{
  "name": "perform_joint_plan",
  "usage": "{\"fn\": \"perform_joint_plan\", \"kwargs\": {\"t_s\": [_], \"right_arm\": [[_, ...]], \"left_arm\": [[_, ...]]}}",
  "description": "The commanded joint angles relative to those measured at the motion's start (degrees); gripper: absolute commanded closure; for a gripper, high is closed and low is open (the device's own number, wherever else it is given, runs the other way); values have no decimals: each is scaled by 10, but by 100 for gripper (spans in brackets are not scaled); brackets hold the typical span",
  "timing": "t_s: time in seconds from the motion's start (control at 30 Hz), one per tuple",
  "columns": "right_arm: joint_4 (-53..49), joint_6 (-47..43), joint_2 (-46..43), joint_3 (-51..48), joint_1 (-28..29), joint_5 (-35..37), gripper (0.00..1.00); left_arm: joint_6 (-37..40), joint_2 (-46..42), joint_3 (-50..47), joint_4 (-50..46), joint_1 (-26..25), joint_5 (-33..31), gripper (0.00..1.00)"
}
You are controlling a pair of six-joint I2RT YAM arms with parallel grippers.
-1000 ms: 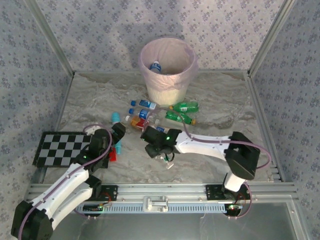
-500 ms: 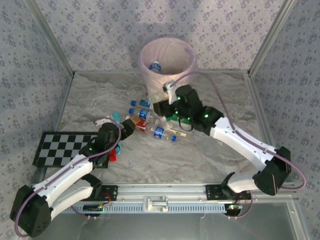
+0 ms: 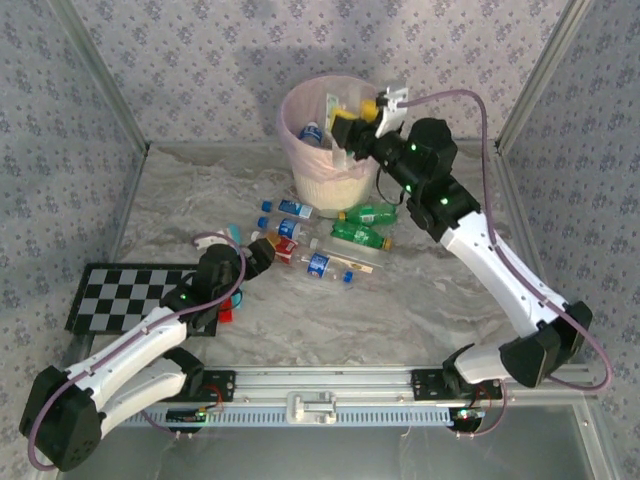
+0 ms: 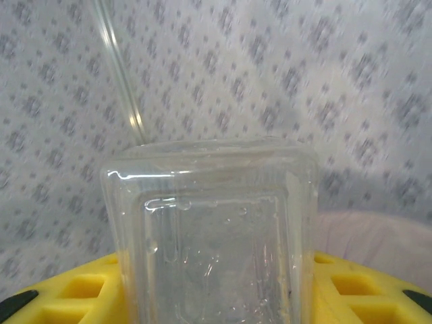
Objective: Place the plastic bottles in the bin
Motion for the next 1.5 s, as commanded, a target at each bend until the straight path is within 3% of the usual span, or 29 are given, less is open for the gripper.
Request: {"fn": "perform_joint_plan", "kwargs": {"t_s": [0.0, 0.2, 0.5, 0.8, 0.87, 1.03, 1.17, 1.47], "right_arm": [[69, -31, 55, 48, -15, 38, 54], [67, -50, 158, 139, -26, 44, 53], [-107, -61, 326, 319, -30, 41, 53], [-192, -52, 411, 374, -30, 47, 50], [-208, -52, 424, 387, -31, 51, 45], [-227, -47, 431, 411, -31, 50, 16], [-245, -48, 421, 435, -31, 62, 2], [-263, -69, 306, 377, -18, 44, 0]], "left_arm": [[9, -14, 17, -11, -4, 4, 0], [7, -33, 15, -28, -7, 1, 0], [1, -67, 7, -47, -14, -10, 0], [2, -79, 1, -58, -16, -14, 0], [2, -78, 1, -58, -15, -15, 0], [3, -75, 2, -57, -16, -16, 0], [5, -70, 6, -56, -16, -16, 0], [10, -40, 15, -38, -16, -14, 0]]}}
